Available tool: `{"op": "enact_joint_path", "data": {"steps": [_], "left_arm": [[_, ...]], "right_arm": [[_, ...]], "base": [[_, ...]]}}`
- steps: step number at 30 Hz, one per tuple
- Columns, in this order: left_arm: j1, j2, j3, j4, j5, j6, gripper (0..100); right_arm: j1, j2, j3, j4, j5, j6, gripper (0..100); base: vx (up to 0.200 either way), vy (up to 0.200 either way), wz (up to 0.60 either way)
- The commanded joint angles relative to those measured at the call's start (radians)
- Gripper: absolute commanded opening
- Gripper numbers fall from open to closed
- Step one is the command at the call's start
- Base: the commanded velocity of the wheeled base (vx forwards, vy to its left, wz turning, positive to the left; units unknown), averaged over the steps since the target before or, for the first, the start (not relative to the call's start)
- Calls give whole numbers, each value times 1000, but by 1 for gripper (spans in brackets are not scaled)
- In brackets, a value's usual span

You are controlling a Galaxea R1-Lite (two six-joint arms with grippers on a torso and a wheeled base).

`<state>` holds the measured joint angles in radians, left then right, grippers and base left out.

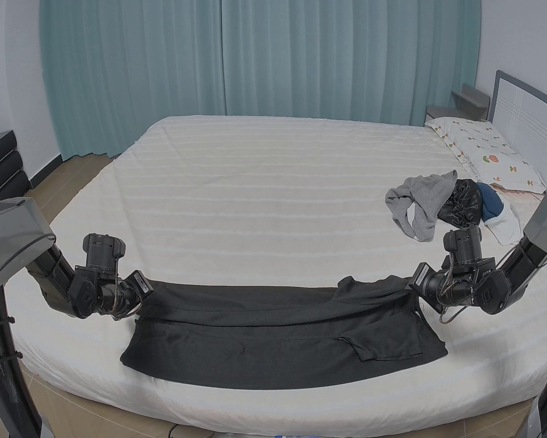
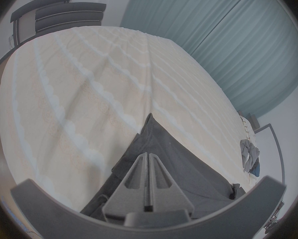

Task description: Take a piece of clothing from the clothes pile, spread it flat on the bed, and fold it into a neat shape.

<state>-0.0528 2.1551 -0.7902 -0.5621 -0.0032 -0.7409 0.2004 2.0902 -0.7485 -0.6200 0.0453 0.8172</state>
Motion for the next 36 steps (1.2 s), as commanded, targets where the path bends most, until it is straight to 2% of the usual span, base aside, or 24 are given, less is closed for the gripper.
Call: {"op": "enact_joint_path", "data": {"steps": [1, 4, 8, 10, 13, 21, 22, 36], "left_arm": [[17, 22, -4, -10, -3, 5, 100], [33, 19, -4, -12, -9, 12, 100], [83, 12, 20, -12, -162, 57, 100], [94, 22, 29, -12, -202, 103, 100], [96, 37, 31, -12, -218, 140, 100], [94, 63, 32, -51, -239, 149, 100], [94, 68, 32, -59, -239, 144, 0], [96, -9, 42, -48, -222, 106, 0]], "right_arm": [[2, 11, -2, -3, 2, 2, 0], [5, 16, -3, -4, 2, 2, 0], [4, 25, -5, -6, 7, 2, 0], [4, 28, -5, -7, 8, 2, 0], [4, 30, -6, -7, 11, 3, 0], [8, 30, -12, -7, 13, 3, 0], [8, 28, -12, -7, 13, 3, 0], [-15, 50, -26, -7, 15, 5, 0]], "base": [[0, 0, 0], [0, 0, 0], [0, 0, 0], [0, 0, 0], [0, 0, 0], [0, 0, 0], [0, 0, 0], [0, 0, 0]]}}
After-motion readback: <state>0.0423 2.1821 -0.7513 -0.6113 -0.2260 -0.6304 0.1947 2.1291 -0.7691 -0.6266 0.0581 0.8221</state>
